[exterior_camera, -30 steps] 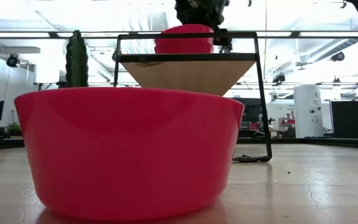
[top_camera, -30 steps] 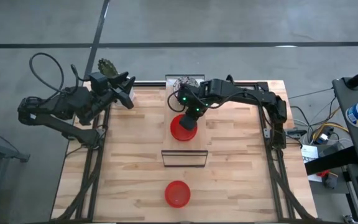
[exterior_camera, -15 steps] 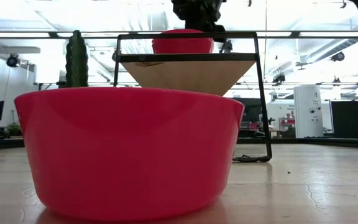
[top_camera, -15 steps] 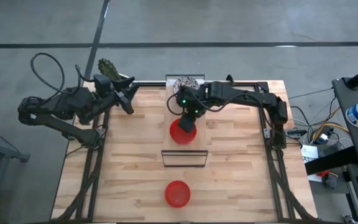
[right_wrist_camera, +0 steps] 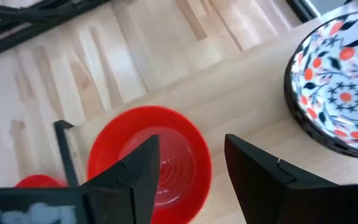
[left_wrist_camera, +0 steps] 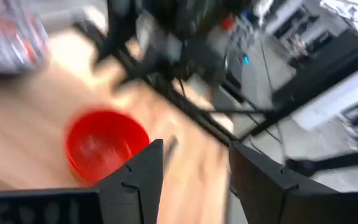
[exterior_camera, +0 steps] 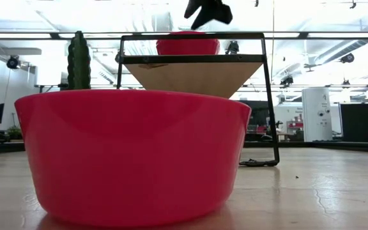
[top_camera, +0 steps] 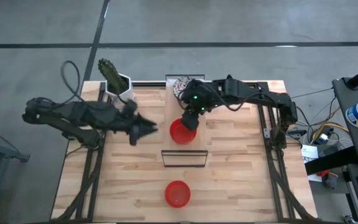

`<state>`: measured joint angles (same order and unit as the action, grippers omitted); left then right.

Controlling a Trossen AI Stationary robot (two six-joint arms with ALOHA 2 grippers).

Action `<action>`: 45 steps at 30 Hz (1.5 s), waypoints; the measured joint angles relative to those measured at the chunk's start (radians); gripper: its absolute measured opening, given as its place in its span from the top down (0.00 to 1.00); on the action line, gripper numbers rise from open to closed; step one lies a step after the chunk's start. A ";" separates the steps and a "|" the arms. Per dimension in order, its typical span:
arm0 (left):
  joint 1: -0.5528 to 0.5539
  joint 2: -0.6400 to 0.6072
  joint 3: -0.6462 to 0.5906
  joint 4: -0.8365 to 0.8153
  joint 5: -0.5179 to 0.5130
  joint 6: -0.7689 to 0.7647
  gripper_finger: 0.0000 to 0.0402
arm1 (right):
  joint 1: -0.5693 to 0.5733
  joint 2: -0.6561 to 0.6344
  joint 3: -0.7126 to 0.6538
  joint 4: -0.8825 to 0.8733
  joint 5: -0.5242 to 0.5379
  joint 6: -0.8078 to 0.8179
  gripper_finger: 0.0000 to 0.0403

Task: Pick & Place Mini bowls
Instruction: Stack the red bowl on top of the other red bowls on the shelf

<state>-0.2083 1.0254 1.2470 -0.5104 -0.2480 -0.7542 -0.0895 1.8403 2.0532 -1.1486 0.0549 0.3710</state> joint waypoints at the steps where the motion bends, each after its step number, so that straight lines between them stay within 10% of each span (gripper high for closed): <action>1: -0.012 0.010 -0.013 0.001 0.024 -0.037 0.57 | 0.001 -0.011 0.000 0.000 0.000 -0.005 0.57; 28: -0.378 0.537 -0.090 0.111 0.049 -0.955 0.57 | 0.041 -0.282 -0.002 -0.095 -0.002 -0.191 0.64; 45: -0.372 0.737 -0.086 0.109 0.054 -1.073 0.57 | 0.048 -0.288 -0.028 -0.134 -0.002 -0.244 0.67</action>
<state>-0.5802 1.7625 1.1610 -0.4018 -0.1936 -1.8269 -0.0414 1.5528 2.0254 -1.2824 0.0532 0.1274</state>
